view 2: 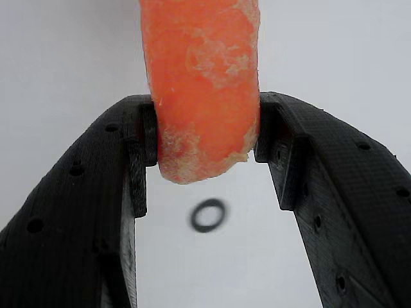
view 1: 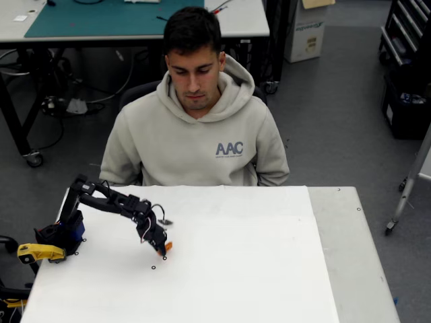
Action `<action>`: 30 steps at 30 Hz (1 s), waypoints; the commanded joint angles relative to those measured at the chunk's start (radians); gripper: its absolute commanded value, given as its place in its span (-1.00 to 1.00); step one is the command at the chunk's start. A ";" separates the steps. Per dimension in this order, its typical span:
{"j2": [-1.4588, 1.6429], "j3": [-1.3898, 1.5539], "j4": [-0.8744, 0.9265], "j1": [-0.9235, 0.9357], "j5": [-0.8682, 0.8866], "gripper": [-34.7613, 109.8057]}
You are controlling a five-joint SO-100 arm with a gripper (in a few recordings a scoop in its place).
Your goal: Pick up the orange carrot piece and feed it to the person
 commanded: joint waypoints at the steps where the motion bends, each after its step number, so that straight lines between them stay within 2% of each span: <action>1: 0.238 -0.005 0.009 -0.038 -0.008 -0.53; 11: 0.354 -0.063 0.008 -0.170 -0.008 -0.53; 17: 0.318 -0.308 0.011 -0.212 -0.008 -0.53; 30: -0.066 -0.919 0.011 -0.282 -0.021 -0.53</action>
